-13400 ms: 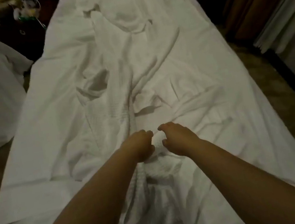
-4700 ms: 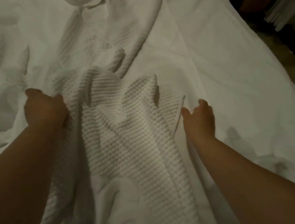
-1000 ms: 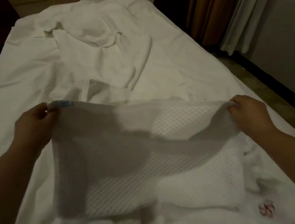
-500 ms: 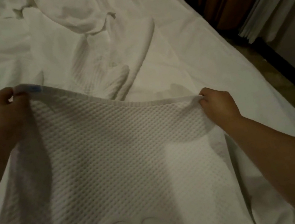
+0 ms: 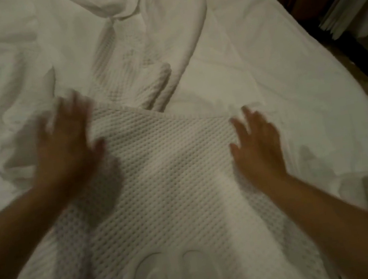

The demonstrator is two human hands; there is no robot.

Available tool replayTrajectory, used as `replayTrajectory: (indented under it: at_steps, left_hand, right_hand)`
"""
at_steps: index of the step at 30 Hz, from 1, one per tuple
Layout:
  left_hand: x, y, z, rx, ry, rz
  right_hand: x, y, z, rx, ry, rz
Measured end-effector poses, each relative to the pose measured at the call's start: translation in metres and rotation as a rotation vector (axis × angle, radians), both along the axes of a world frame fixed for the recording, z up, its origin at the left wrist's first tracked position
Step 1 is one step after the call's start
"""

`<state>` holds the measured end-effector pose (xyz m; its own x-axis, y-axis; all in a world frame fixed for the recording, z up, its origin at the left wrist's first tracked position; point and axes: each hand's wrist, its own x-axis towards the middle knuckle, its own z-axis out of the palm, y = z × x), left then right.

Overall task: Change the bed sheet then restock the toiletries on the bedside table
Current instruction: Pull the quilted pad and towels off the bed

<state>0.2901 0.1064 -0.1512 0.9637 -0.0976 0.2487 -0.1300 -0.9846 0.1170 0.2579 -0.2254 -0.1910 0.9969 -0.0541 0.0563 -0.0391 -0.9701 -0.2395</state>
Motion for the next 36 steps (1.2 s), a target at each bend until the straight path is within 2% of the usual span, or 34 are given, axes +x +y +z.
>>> replayTrajectory:
  at_steps: [2,4,5,8,9,11,13,16,20,23,25,28,32,36]
  left_hand:
    - [-0.038,-0.028,-0.001,0.211,0.212,-0.316]
    - [-0.062,-0.004,-0.014,0.396,0.461,-0.271]
    - [-0.068,0.005,-0.008,0.333,0.549,-0.212]
    - [-0.089,0.036,-0.004,0.179,0.512,-0.063]
    - [-0.097,0.044,-0.003,0.091,0.561,0.004]
    - [-0.116,0.055,0.005,-0.249,0.625,0.234]
    - [-0.139,0.061,0.013,-0.582,0.688,0.509]
    - [-0.173,0.073,0.017,-0.894,0.859,0.726]
    - [-0.196,0.080,0.021,-1.009,1.036,0.678]
    - [-0.197,0.082,0.024,-1.150,0.920,0.710]
    - [-0.194,0.079,0.037,-1.254,0.881,0.734]
    - [-0.195,0.084,0.059,-1.228,0.954,0.629]
    - [-0.204,0.102,0.084,-1.195,1.041,0.432]
    - [-0.217,0.119,0.082,-1.449,1.084,0.476]
  right_hand:
    - [-0.033,0.024,-0.012,-0.027,0.072,0.113]
    - [-0.060,0.028,-0.023,-0.075,0.265,0.149]
    - [-0.071,0.022,-0.028,-0.072,0.329,0.112]
    - [-0.093,0.004,-0.029,-0.100,0.262,-0.014]
    - [-0.100,0.001,-0.026,-0.126,0.287,-0.045]
    - [-0.109,0.003,-0.020,-0.145,0.406,-0.100]
    - [-0.120,0.024,-0.008,-0.150,0.422,-0.125]
    - [-0.147,0.079,-0.006,-0.085,0.280,0.012]
    - [-0.196,0.168,0.004,0.122,0.175,0.185]
    - [-0.226,0.224,0.009,0.126,0.074,0.280]
    - [-0.236,0.250,0.017,0.084,0.007,0.279]
    - [-0.236,0.285,0.032,0.048,-0.131,0.253]
    - [-0.224,0.316,0.059,0.231,-0.386,0.121]
    - [-0.238,0.323,0.074,0.258,-0.407,0.085]
